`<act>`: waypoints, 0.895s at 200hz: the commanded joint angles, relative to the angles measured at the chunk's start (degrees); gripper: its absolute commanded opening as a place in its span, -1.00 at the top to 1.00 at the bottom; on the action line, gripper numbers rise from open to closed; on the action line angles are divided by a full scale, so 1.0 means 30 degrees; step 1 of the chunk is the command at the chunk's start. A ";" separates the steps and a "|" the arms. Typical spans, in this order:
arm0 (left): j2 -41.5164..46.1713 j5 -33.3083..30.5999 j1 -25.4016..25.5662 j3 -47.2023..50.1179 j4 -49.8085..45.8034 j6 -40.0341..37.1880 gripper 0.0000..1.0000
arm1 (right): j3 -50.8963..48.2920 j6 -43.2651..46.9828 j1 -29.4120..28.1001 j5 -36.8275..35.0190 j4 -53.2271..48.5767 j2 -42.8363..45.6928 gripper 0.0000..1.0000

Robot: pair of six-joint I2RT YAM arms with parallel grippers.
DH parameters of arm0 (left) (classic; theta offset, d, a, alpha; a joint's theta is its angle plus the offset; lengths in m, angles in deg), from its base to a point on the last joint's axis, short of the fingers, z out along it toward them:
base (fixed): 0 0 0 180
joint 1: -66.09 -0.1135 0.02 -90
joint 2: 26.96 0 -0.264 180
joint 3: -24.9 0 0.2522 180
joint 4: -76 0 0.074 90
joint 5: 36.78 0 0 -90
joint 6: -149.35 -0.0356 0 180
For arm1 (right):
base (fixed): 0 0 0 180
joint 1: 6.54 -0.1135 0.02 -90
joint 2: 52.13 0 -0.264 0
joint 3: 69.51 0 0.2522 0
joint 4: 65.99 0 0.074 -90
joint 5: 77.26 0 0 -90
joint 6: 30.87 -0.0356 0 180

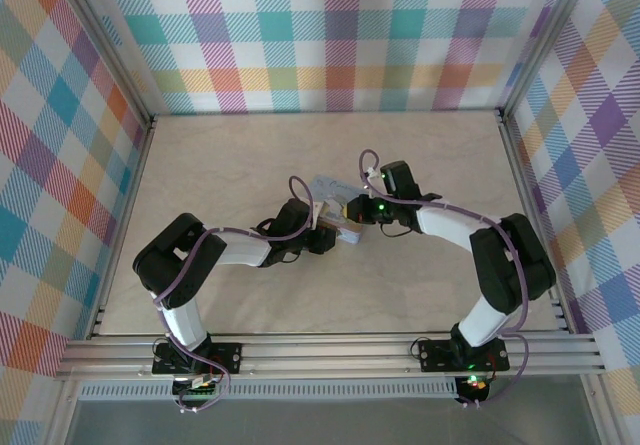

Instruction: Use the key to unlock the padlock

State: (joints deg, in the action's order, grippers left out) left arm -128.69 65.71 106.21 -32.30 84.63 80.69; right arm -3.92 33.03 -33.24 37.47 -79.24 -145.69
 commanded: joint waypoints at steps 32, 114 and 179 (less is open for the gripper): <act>0.2064 0.0705 0.0375 -0.0740 -0.1461 0.2909 0.53 | -0.1692 0.2241 -0.0124 -0.2066 0.0049 0.3691 1.00; 0.2504 0.2415 0.0373 -0.1563 -0.2365 0.6418 0.64 | -0.5331 0.5205 -0.0791 -0.2373 0.0169 0.8774 1.00; 0.2794 0.2867 0.0387 -0.2620 -0.3642 0.8787 0.83 | -0.9158 0.5124 -0.2575 -0.4496 0.1772 1.1933 1.00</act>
State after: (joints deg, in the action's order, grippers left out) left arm -123.18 72.77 106.56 -37.28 74.53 103.22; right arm -28.68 47.69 -39.49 26.79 -77.56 -112.01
